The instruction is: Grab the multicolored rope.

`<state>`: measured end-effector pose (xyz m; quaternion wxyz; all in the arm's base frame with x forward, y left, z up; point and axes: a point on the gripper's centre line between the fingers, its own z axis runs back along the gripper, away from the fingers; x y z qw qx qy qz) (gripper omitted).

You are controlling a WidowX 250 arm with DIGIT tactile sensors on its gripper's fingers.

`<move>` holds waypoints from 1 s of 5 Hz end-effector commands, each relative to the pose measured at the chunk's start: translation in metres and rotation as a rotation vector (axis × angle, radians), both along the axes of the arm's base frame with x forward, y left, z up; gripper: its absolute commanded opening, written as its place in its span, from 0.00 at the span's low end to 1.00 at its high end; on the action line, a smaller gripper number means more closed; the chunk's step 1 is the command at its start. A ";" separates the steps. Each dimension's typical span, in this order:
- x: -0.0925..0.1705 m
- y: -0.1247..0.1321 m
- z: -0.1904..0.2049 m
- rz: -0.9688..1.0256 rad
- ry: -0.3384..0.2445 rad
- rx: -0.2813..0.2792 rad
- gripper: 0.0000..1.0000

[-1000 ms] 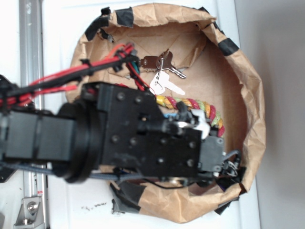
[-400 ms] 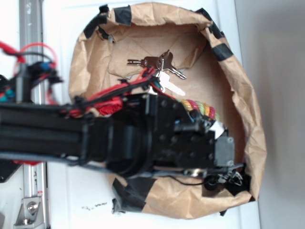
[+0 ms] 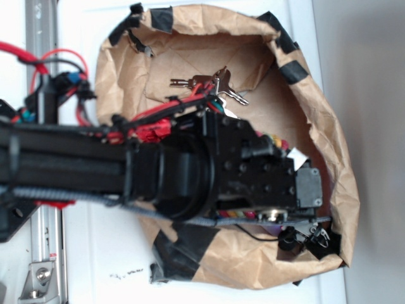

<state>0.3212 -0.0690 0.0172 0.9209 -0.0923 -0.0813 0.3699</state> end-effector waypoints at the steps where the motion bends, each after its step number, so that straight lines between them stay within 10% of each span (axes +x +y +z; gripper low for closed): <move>1: 0.012 0.029 -0.011 0.008 -0.034 0.137 0.00; 3: 0.013 0.035 -0.013 -0.034 -0.012 0.183 0.00; 5: -0.009 0.078 0.087 -0.337 -0.101 0.185 0.00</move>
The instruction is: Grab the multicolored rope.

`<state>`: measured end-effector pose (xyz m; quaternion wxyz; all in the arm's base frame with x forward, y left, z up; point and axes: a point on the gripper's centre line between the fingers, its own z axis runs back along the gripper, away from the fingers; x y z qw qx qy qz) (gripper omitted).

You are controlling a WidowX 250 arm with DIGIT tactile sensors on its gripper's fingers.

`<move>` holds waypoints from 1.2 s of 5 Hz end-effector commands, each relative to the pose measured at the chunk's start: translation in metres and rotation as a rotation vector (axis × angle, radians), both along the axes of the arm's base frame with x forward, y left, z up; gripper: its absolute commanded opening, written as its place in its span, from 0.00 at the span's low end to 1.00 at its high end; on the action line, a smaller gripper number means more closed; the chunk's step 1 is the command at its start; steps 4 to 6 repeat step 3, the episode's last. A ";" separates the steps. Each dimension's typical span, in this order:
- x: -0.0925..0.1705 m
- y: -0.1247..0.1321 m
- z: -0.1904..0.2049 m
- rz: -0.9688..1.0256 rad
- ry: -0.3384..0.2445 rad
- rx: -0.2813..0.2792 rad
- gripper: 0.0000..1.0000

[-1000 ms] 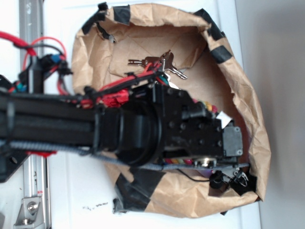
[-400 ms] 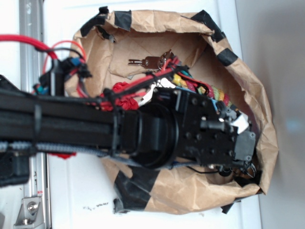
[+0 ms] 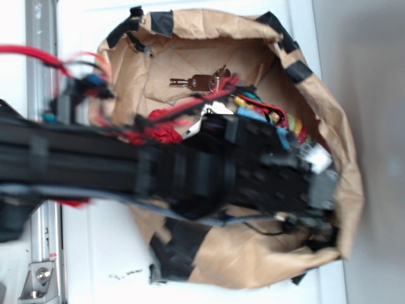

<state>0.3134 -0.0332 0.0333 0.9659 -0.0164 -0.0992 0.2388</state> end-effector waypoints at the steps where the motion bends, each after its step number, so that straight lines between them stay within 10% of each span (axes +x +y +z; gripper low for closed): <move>1: -0.005 0.068 0.118 -0.161 -0.061 -0.080 0.00; 6: -0.018 0.026 0.130 -0.304 0.012 -0.037 0.00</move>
